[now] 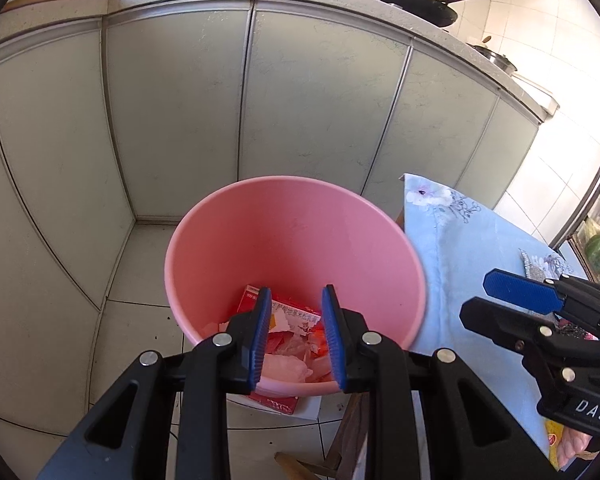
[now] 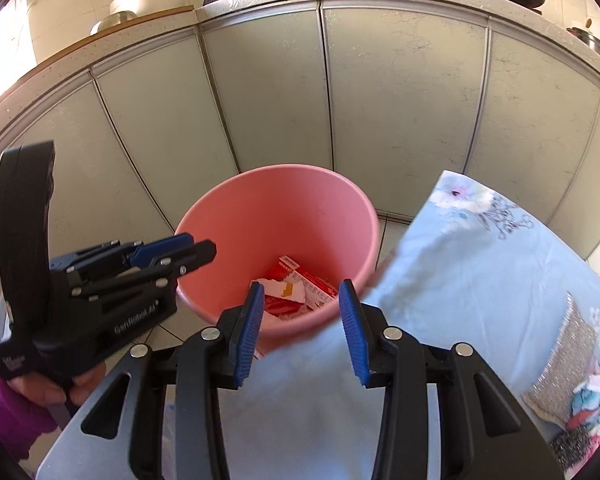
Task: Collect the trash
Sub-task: 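Move both open tools back over the trash on the table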
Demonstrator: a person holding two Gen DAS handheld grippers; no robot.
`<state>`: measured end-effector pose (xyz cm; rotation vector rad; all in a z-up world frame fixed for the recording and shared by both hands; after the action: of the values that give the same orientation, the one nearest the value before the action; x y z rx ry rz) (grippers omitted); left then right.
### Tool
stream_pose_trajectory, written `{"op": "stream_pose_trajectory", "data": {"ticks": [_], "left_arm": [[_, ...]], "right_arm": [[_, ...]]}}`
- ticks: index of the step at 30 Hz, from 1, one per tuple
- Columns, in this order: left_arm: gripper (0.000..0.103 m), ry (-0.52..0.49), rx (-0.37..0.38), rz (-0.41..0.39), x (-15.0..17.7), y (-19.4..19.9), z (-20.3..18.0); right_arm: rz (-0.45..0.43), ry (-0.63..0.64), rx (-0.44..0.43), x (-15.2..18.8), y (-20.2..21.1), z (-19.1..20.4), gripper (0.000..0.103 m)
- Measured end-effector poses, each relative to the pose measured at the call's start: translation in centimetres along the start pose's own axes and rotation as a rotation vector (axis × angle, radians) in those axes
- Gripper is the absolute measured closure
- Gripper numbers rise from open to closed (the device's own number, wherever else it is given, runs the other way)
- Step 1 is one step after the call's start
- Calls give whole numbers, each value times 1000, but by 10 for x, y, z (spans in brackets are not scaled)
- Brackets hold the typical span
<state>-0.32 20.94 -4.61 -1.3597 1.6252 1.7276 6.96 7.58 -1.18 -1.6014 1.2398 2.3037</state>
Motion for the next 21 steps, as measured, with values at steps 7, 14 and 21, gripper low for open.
{"op": "stream_pose_trajectory", "data": {"ticks": [7,14,21], "left_arm": [[78,-46,44,-20,-4,15,-24],[78,-86,89,-38,-2,29,-48],[78,-127,158,-38,2,44,-75]], "right_arm": [[-13,-31,24,11,29,-14,63],[-15,-62,54,31,55,-29,63],[-17,-108,87,50,79,-47,63]]}}
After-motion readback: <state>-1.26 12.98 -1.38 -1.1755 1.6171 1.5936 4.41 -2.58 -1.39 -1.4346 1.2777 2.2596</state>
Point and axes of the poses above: each gripper's, at about its wrist camera, not at the fingertips, and y roughly against the way its jaws point, z to its left, x to its underside, the point moved 2 cm from there along -y, roughly the way its jaws point, and after that the axes turned 13 degrees about -z, right-handed, at the moved point
